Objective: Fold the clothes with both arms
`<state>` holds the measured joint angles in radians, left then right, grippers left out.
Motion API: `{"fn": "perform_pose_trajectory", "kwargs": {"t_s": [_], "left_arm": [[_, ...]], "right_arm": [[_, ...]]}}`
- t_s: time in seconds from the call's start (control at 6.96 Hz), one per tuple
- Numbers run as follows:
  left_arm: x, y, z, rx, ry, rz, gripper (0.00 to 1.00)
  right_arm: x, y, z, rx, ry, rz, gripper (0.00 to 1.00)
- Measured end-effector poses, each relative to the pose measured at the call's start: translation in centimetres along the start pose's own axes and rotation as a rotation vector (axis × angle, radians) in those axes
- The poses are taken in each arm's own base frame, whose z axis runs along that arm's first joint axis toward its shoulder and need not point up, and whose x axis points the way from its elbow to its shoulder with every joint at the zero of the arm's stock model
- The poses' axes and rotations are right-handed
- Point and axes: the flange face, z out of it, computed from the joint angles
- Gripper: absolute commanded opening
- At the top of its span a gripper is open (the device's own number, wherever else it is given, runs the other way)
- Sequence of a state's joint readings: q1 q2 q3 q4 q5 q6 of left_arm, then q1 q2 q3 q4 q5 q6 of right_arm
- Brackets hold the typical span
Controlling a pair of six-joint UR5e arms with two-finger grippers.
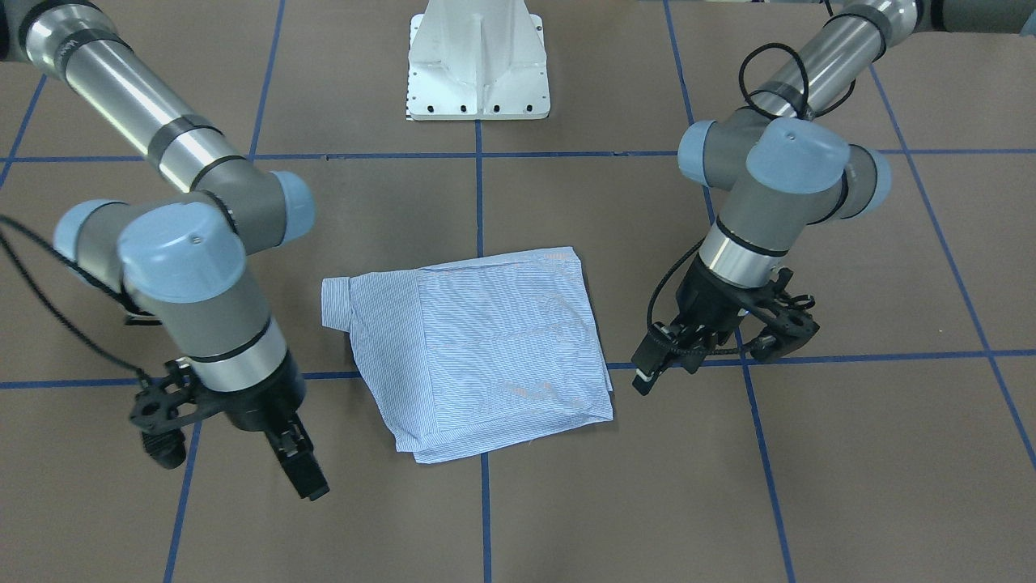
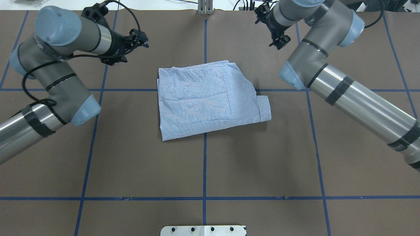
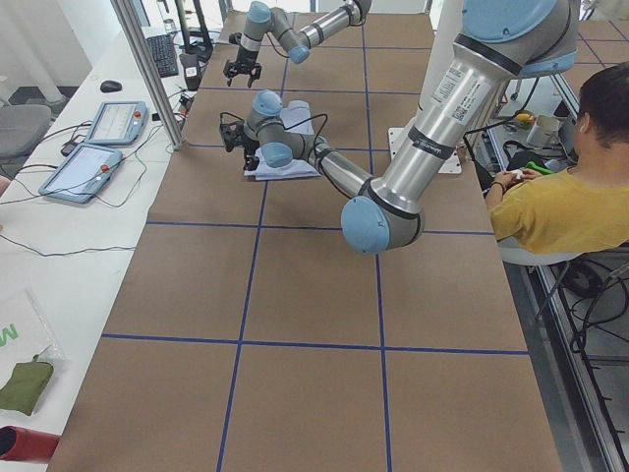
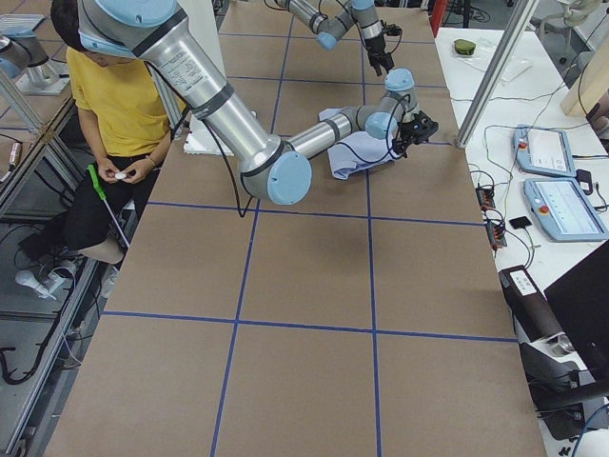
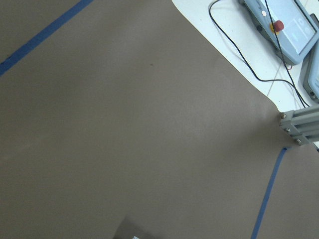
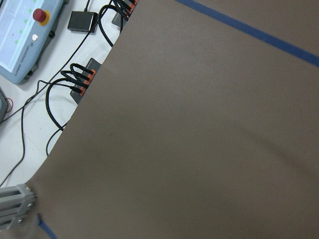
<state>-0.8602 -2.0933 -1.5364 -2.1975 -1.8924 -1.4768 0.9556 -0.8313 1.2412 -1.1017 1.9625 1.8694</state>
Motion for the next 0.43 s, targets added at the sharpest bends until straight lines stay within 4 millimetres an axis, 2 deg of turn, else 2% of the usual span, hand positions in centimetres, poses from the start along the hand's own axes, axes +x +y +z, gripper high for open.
{"fn": "perform_pose_trajectory", "kwargs": {"t_s": [0.14,0.29,0.43], "left_arm": [[-3.6,0.1,-2.9,-0.003,-0.001,0.176,0.99],[-7.1,-0.9,-5.4,-0.002,-0.015,0.328,0.99],[-11.3,-3.4,-8.2,-0.016,-0.036,0.474,0.99]], "right_arm": [[3.9,-6.5,-1.4,-0.057,0.038,-0.152,1.0],[8.8,-12.9,-2.6,-0.105,0.066,-0.315,1.0],[14.2,-18.7,-3.6,-0.124,0.087,-0.473,1.0]]}}
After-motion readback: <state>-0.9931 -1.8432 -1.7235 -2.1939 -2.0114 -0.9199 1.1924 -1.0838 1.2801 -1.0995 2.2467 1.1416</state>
